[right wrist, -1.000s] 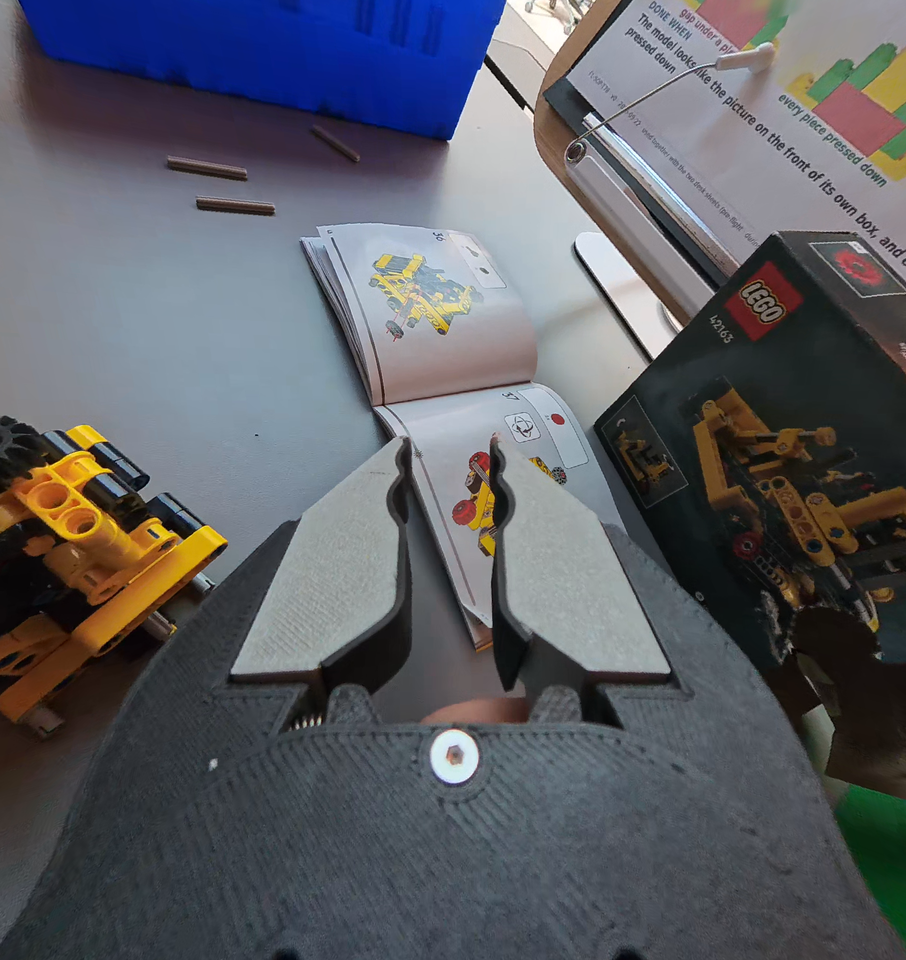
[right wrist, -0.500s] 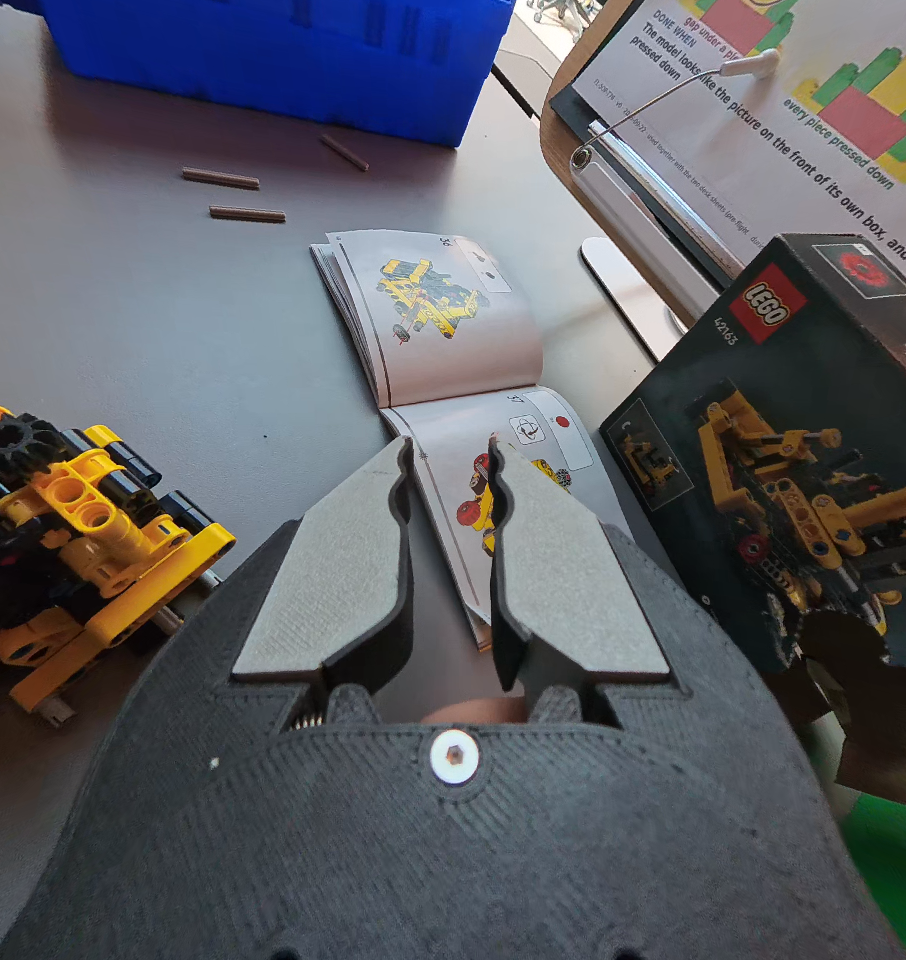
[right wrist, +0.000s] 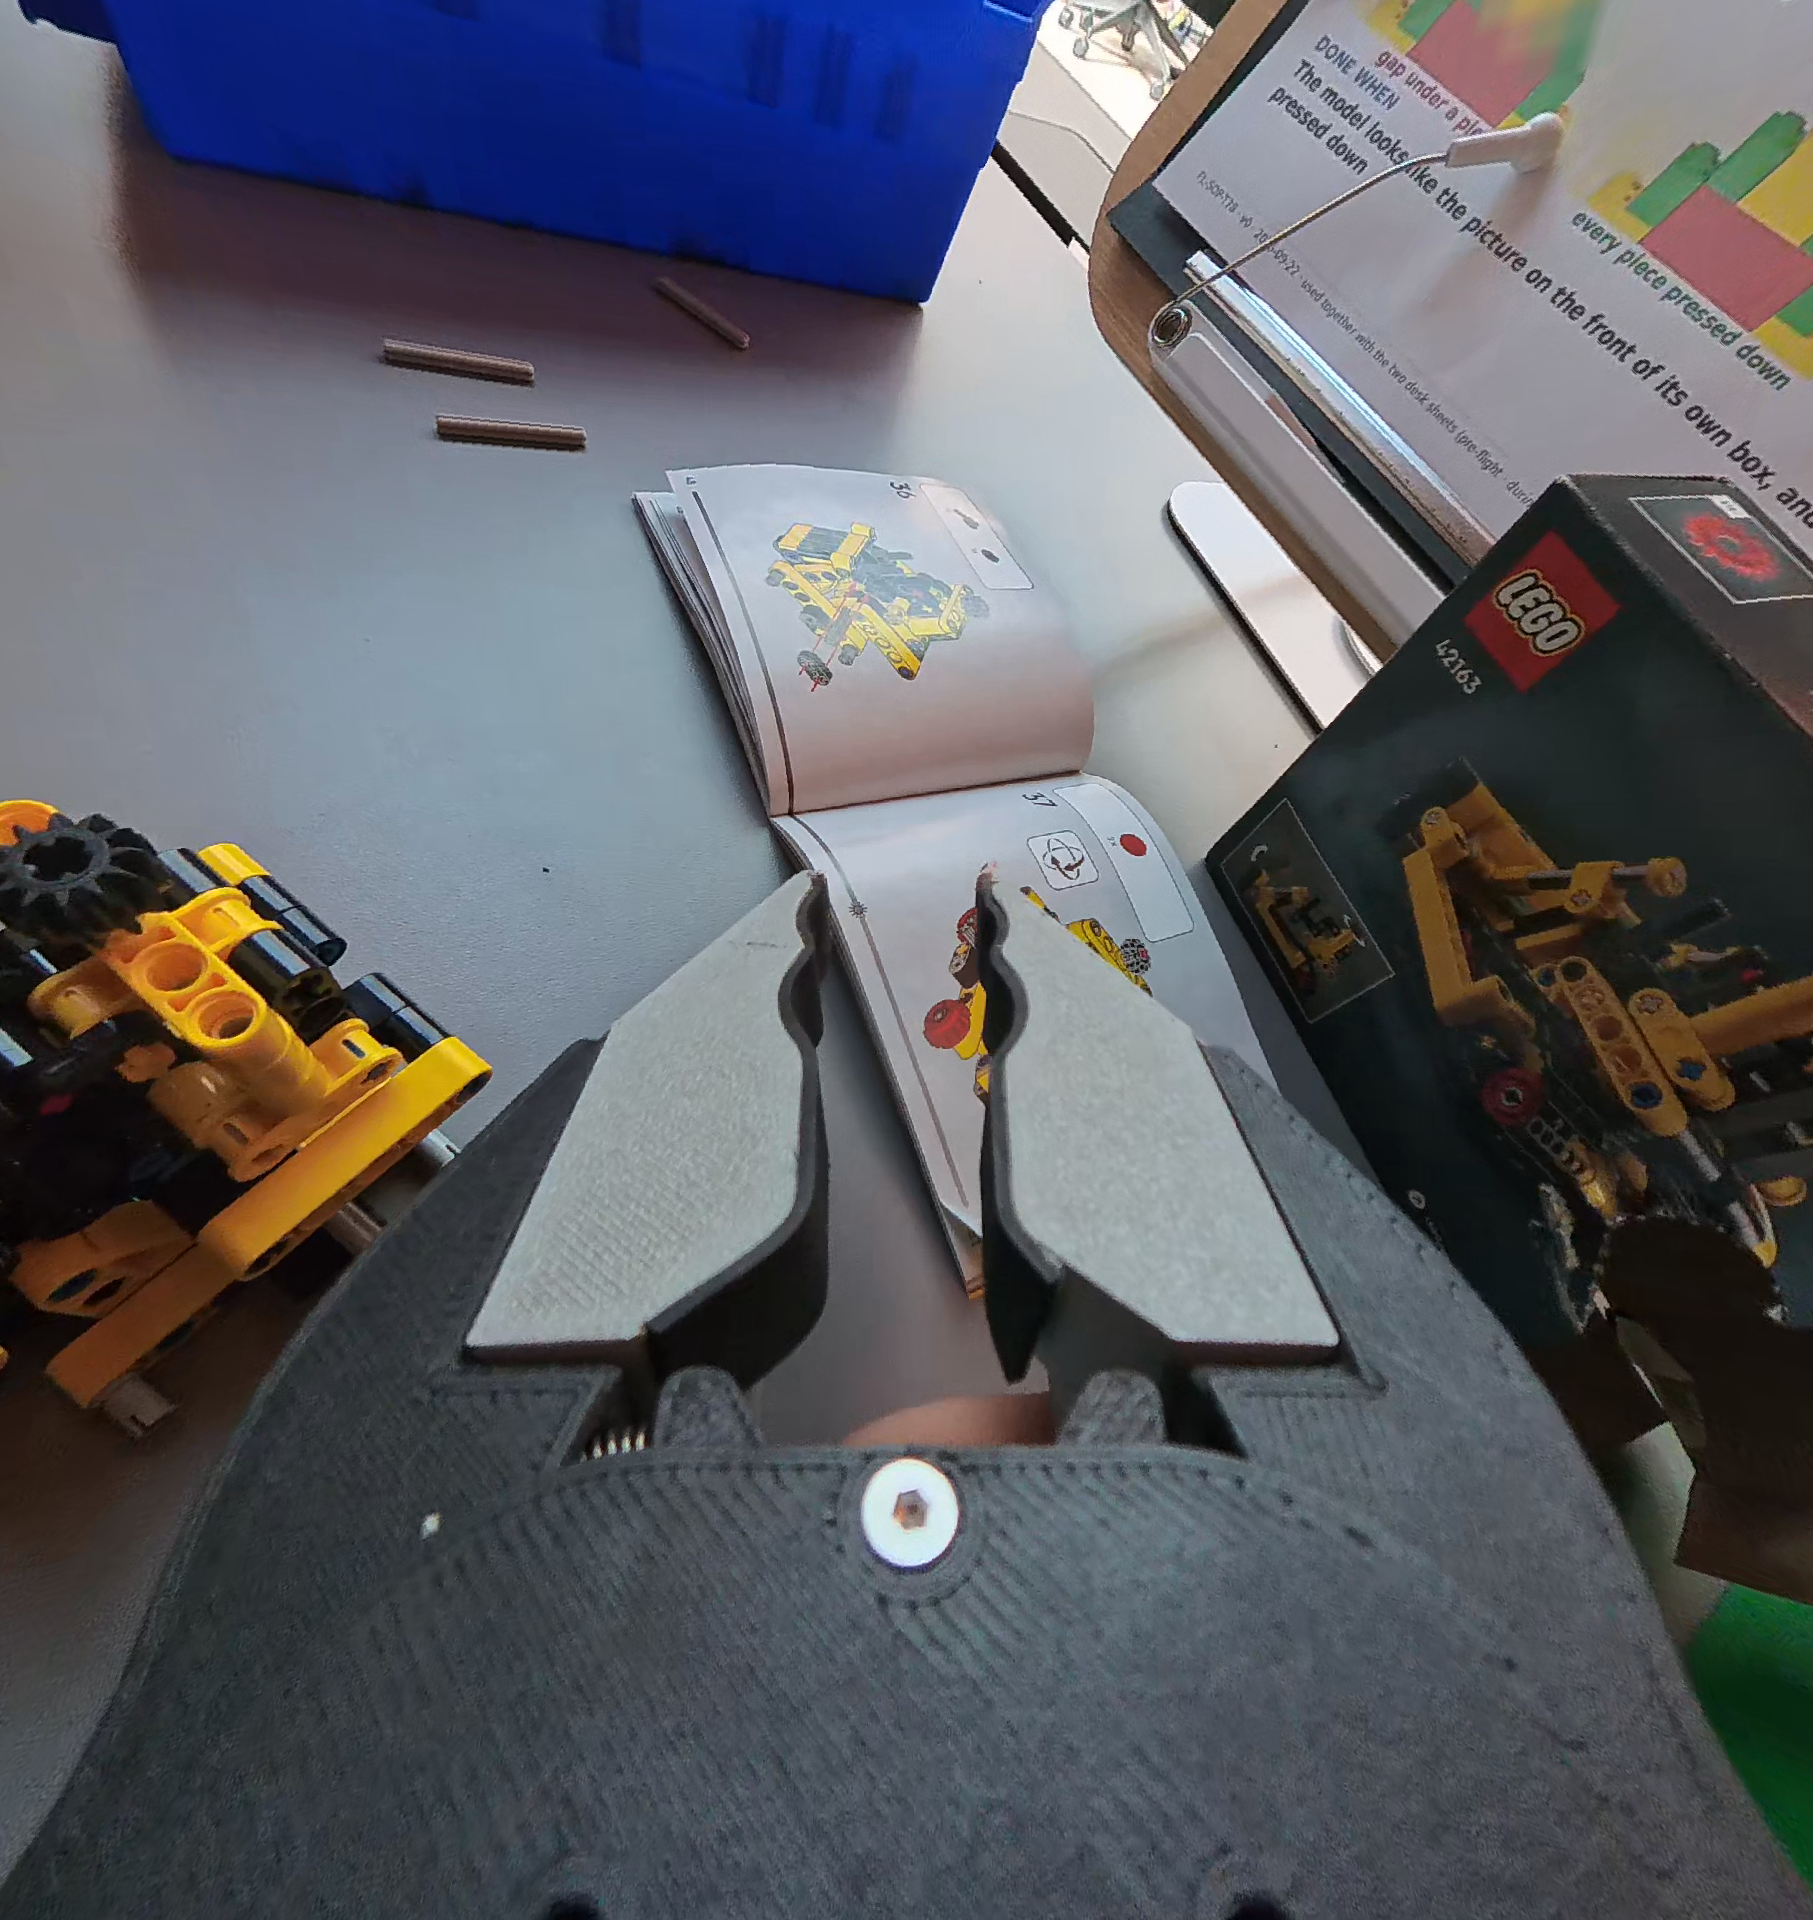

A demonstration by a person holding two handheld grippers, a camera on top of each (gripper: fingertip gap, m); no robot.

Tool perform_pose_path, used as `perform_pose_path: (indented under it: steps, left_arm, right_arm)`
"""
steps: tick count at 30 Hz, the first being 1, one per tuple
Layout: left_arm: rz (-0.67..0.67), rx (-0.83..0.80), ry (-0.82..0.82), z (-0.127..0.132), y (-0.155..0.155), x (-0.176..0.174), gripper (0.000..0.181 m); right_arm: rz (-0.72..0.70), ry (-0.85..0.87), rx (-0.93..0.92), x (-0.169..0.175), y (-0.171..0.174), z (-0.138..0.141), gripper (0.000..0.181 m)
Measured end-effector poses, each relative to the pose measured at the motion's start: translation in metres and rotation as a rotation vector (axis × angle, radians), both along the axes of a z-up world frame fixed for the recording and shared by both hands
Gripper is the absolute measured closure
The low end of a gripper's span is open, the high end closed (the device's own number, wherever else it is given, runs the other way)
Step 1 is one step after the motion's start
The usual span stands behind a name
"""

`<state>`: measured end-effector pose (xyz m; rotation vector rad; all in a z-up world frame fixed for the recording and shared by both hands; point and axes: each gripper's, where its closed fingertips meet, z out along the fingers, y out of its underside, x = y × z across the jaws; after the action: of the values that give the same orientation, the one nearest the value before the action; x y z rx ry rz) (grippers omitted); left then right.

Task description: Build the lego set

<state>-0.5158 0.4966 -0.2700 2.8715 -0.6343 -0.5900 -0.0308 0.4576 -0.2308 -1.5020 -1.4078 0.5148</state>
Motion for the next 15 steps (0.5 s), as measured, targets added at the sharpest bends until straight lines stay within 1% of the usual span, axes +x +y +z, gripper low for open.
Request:
perform_pose_path:
  steps: [1,4,6,8,9,11,15]
  left_arm:
    - [0.001,-0.001,-0.011,0.0,-0.002,0.001,0.181]
    - [-0.009,0.061,-0.037,0.004,0.005,0.004,0.181]
    - [-0.009,0.091,-0.082,0.007,0.007,0.01,0.181]
    - [-0.017,0.095,-0.12,0.008,0.006,0.015,0.181]
    - [-0.019,0.092,-0.13,0.008,0.004,0.017,0.174]
    - [-0.011,0.083,-0.138,0.007,0.002,0.018,0.167]
    - [-0.014,0.089,-0.156,0.006,0.004,0.022,0.169]
  right_arm:
    - [-0.001,0.0,0.0,0.0,0.0,0.0,0.157]
    - [-0.004,0.002,0.003,0.0,0.0,0.0,0.157]
    - [-0.005,0.001,0.006,0.0,0.001,0.0,0.157]
    - [-0.006,-0.001,0.008,0.0,0.001,0.0,0.157]
    - [-0.006,-0.002,0.009,0.0,0.001,0.0,0.157]
    - [-0.007,-0.003,0.009,0.0,0.001,0.0,0.157]
    - [-0.01,0.0,0.007,0.0,0.001,0.0,0.157]
